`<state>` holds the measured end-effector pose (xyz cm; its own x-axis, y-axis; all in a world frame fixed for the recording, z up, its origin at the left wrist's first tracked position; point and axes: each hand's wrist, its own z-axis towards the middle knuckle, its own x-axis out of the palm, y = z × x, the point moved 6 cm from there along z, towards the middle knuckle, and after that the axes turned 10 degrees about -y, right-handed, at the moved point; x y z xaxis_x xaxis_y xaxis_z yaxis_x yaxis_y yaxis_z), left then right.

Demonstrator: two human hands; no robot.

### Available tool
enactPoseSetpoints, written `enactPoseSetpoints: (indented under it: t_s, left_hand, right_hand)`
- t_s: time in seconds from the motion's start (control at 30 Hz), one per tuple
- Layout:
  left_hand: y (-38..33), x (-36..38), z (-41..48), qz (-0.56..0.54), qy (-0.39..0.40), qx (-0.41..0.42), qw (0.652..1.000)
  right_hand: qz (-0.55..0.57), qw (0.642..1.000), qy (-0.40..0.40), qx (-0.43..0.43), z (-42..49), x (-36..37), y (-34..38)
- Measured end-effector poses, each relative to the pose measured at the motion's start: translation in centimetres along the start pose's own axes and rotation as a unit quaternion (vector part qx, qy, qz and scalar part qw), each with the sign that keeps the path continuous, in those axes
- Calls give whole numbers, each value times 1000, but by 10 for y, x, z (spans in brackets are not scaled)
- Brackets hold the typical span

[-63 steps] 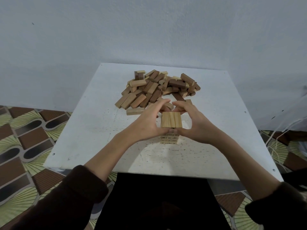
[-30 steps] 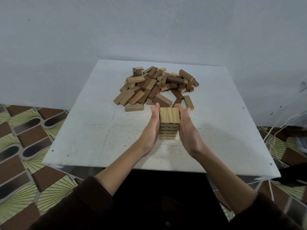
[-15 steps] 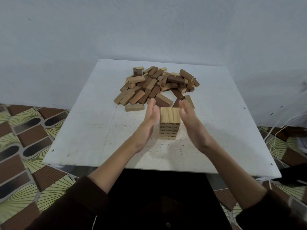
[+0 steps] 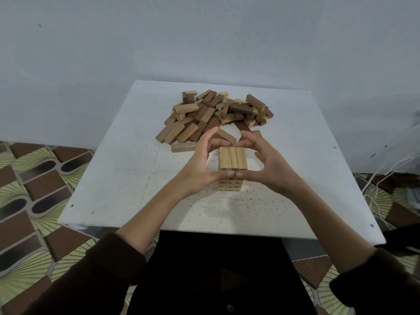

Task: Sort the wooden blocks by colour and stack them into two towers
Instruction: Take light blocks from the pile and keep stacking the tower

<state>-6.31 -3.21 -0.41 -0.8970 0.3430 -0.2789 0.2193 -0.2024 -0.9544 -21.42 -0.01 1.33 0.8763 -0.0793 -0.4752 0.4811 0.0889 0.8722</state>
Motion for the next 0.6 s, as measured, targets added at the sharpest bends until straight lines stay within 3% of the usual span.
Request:
enactPoseSetpoints:
  t_s: [0.6]
  left_hand:
    - [-1, 3, -1, -11, -5, -3, 1000]
  right_hand:
    - [-6, 1000, 12, -1, 5, 4, 0]
